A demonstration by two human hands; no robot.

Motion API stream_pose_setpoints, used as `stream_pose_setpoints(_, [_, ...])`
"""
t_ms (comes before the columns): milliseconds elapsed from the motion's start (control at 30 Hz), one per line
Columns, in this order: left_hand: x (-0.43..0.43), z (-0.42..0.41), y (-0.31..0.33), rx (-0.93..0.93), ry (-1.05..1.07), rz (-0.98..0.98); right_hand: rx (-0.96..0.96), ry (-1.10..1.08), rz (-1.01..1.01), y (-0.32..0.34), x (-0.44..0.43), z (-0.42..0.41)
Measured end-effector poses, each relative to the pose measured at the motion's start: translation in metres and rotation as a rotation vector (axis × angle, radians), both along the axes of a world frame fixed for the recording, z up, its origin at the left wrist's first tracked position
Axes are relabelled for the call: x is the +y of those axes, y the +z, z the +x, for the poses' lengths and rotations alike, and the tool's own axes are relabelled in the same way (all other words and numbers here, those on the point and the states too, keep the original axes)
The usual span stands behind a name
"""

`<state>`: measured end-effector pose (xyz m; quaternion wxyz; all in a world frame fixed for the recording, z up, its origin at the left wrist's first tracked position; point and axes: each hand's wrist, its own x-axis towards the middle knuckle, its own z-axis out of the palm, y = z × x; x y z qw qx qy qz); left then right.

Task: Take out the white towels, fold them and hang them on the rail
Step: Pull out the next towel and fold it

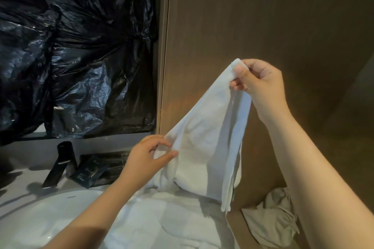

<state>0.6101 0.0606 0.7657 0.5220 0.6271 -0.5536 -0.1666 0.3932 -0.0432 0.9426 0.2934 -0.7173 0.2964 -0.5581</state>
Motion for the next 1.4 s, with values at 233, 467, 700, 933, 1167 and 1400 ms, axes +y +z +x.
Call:
stream_pose_setpoints(233, [0.007,0.008,-0.032,0.315,-0.021,0.300,0.016,-0.028,0.039,-0.007,-0.006,0.006])
stream_pose_setpoints(467, [0.039,0.004,-0.082,0.506,-0.177,0.492,0.048,-0.089,0.165,-0.063,-0.018,0.023])
stream_pose_setpoints(700, [0.064,-0.009,-0.107,0.618,-0.182,0.583,0.021,-0.153,0.253,-0.097,-0.028,0.031])
stream_pose_setpoints(933, [0.059,-0.016,-0.104,0.632,-0.080,0.376,0.028,-0.168,0.296,-0.111,-0.030,0.033])
stream_pose_setpoints(1167, [0.051,-0.024,-0.093,0.868,-0.081,0.343,-0.025,-0.146,0.308,-0.113,-0.028,0.025])
stream_pose_setpoints(1400, [0.050,0.007,-0.080,1.042,0.114,0.420,-0.063,-0.228,0.305,-0.115,-0.034,0.008])
